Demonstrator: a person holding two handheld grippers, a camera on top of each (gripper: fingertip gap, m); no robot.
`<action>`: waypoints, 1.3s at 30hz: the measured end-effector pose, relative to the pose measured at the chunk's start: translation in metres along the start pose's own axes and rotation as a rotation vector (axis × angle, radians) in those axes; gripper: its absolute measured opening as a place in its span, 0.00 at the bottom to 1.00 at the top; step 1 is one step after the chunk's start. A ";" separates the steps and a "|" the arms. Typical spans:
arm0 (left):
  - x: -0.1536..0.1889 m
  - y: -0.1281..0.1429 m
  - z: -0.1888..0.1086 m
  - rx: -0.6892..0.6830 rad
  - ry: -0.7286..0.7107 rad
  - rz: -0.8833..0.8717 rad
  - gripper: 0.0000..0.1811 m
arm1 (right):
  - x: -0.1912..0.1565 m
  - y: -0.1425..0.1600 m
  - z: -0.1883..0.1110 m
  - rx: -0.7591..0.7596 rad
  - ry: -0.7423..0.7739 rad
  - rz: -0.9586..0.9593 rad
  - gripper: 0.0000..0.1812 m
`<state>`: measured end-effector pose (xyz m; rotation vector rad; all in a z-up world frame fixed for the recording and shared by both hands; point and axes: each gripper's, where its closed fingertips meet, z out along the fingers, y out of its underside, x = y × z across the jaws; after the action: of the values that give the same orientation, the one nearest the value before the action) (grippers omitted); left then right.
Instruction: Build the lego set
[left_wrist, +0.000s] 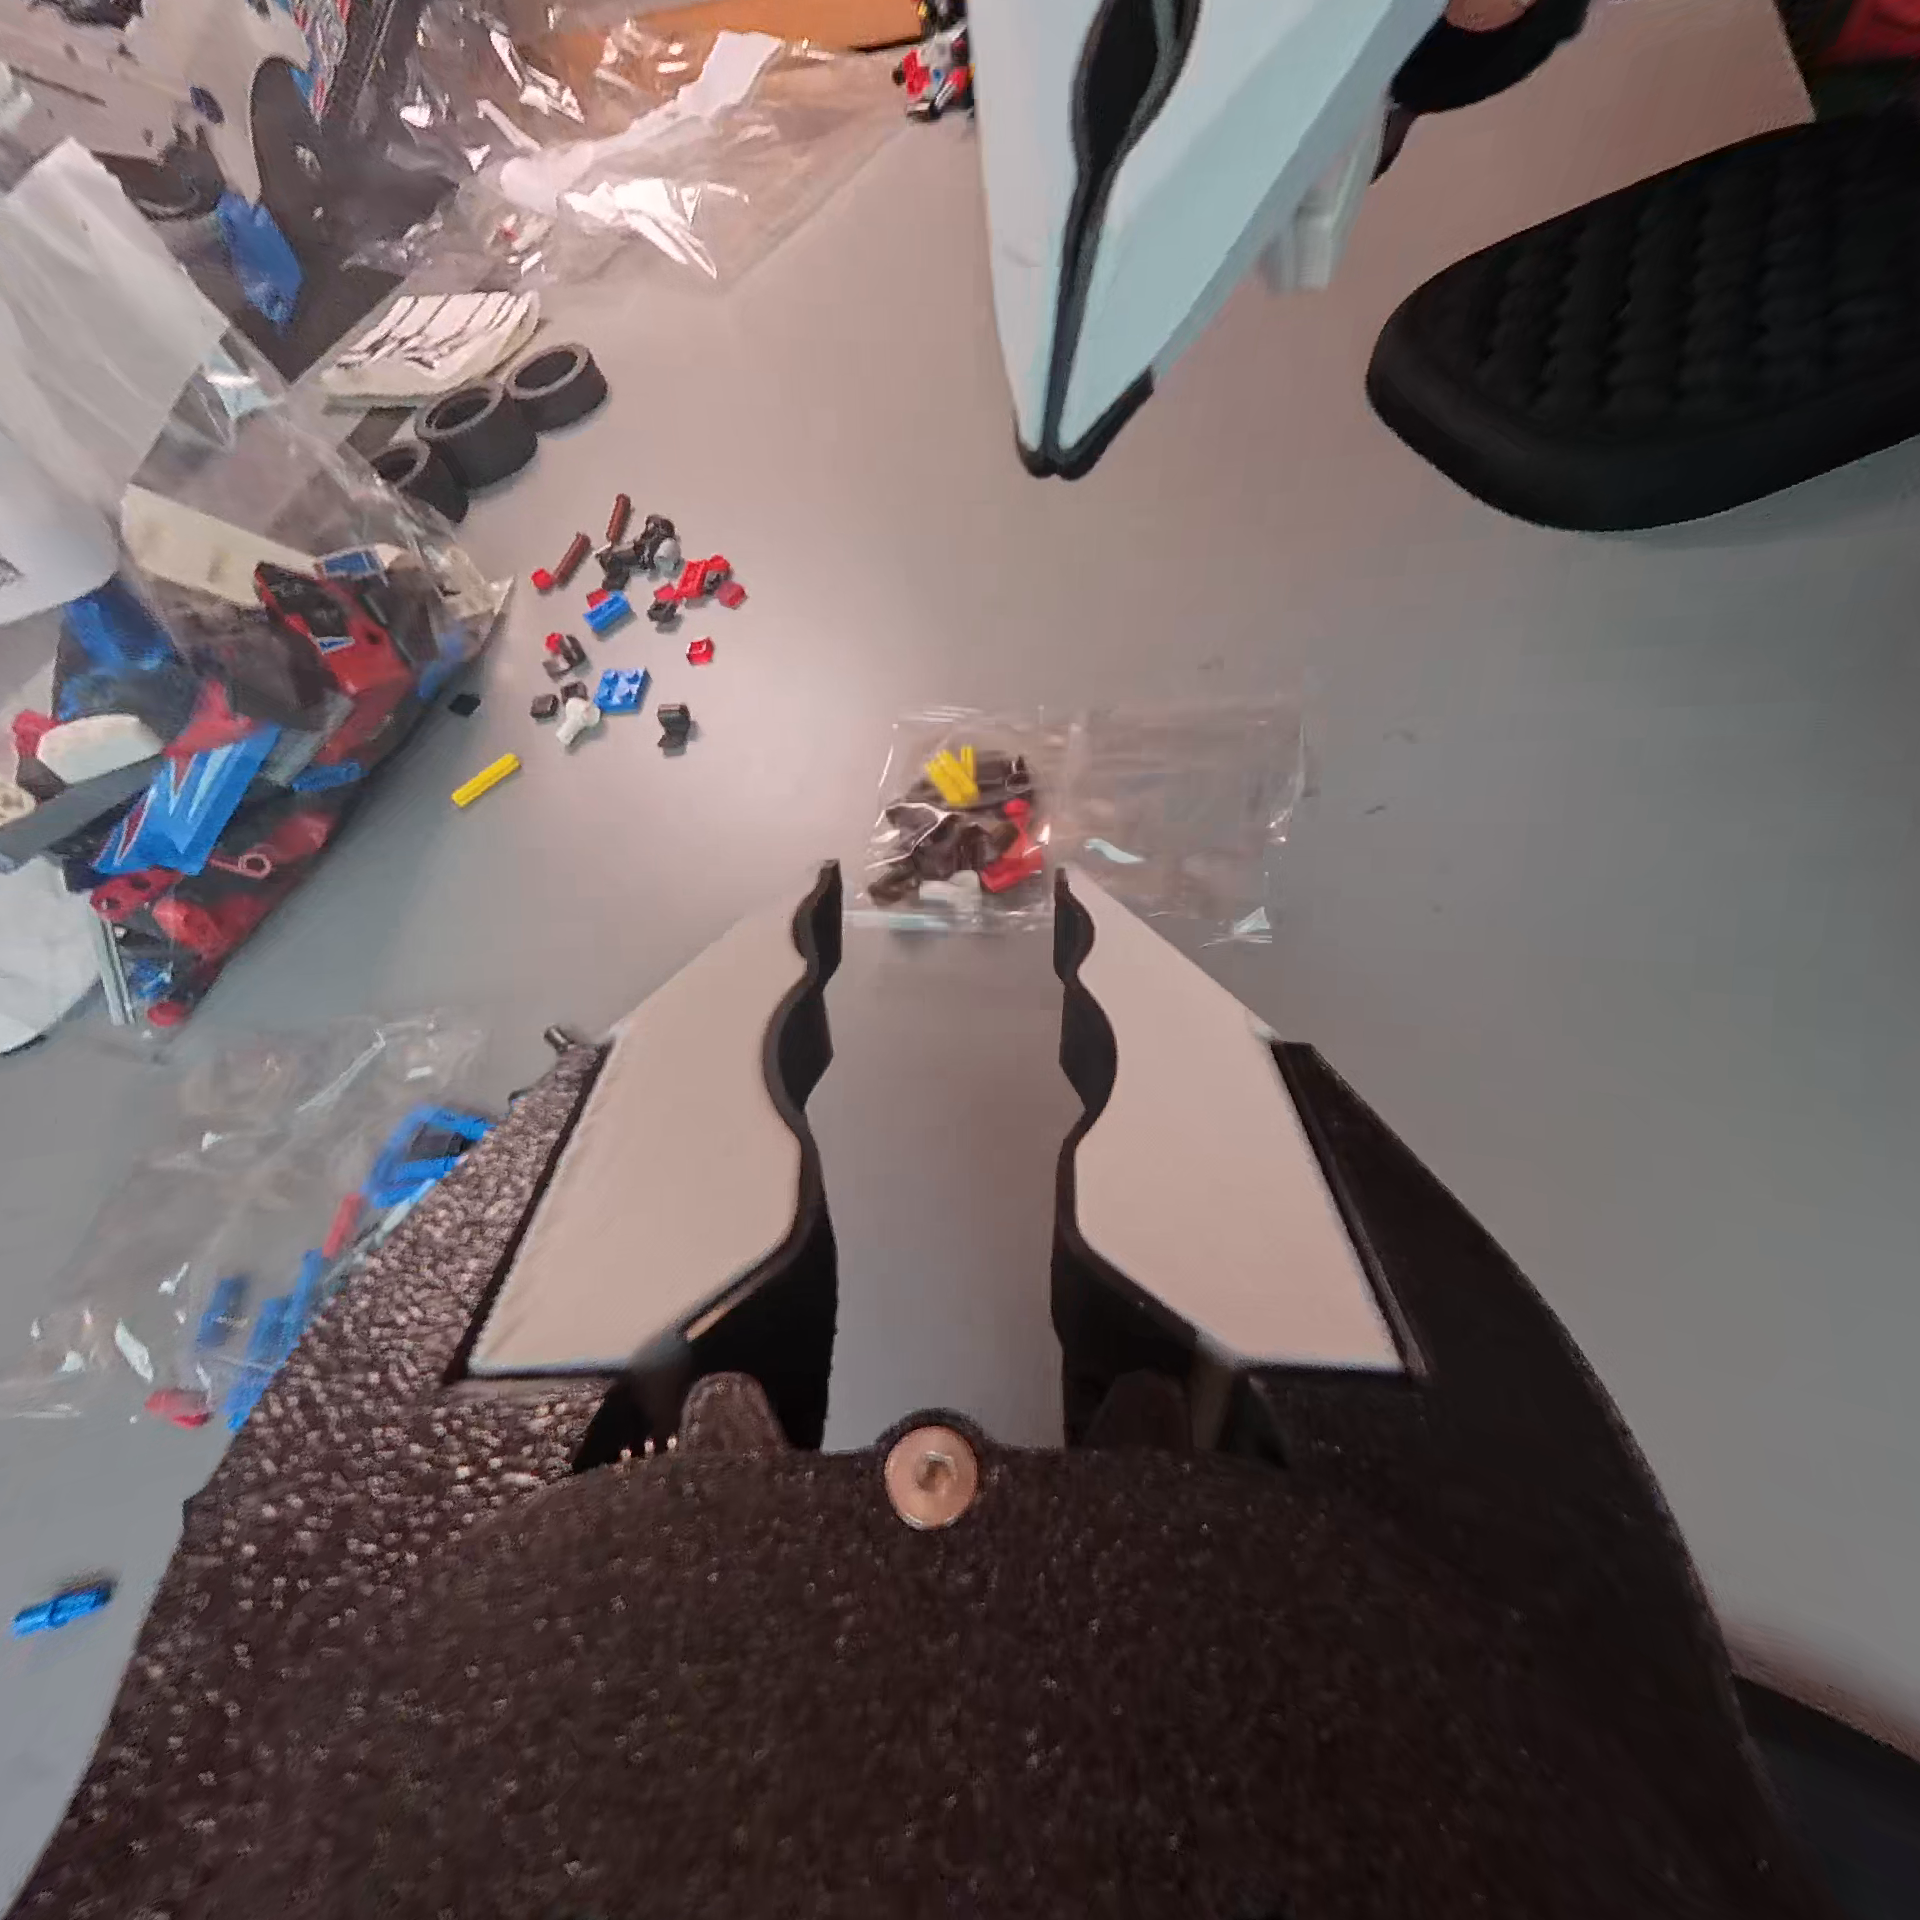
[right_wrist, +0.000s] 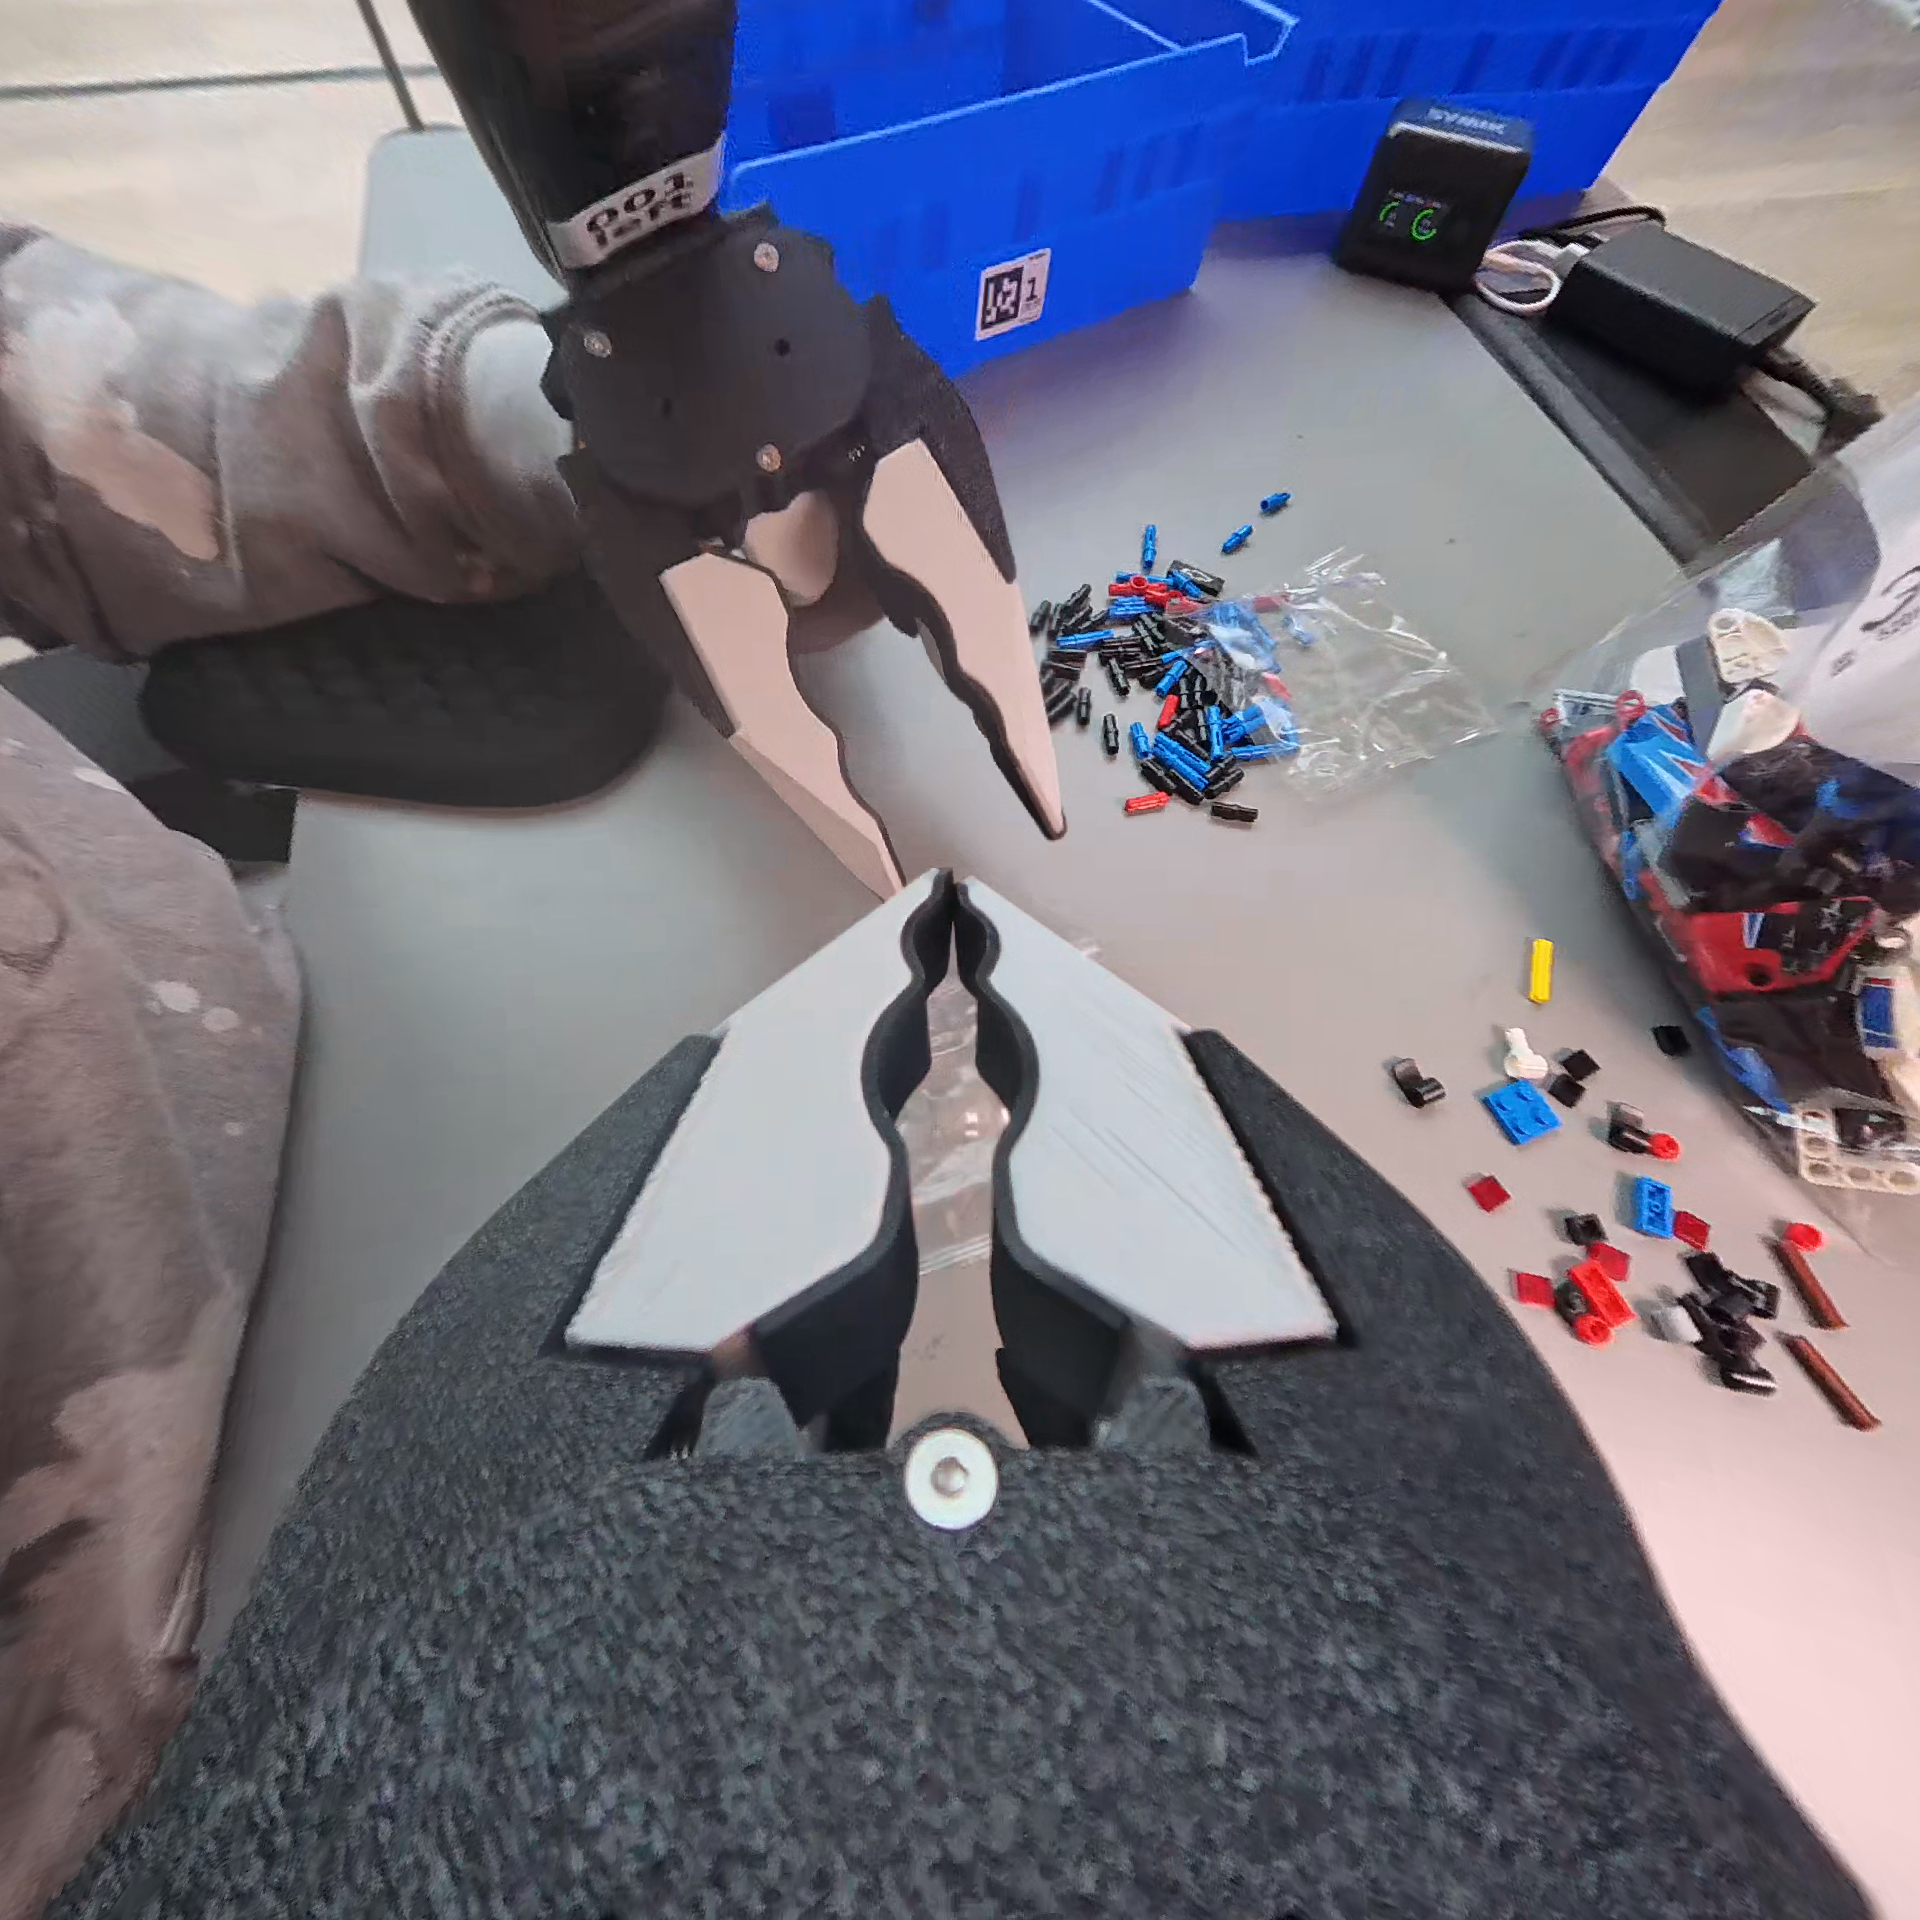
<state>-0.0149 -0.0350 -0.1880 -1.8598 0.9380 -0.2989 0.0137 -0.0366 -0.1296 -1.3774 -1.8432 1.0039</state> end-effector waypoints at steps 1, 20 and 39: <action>0.003 -0.003 0.001 0.015 0.018 0.008 0.19 | 0.001 -0.002 -0.001 -0.001 -0.021 0.016 0.00; 0.010 0.006 -0.002 -0.006 0.049 0.023 0.19 | -0.027 0.084 0.016 -0.251 0.024 -0.342 0.00; 0.020 -0.006 0.000 0.028 0.150 -0.184 0.03 | 0.012 0.004 -0.011 -0.082 -0.252 0.049 0.11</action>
<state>0.0014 -0.0483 -0.1864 -1.9220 0.8583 -0.5673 0.0219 -0.0224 -0.1271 -1.4033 -2.0618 1.1842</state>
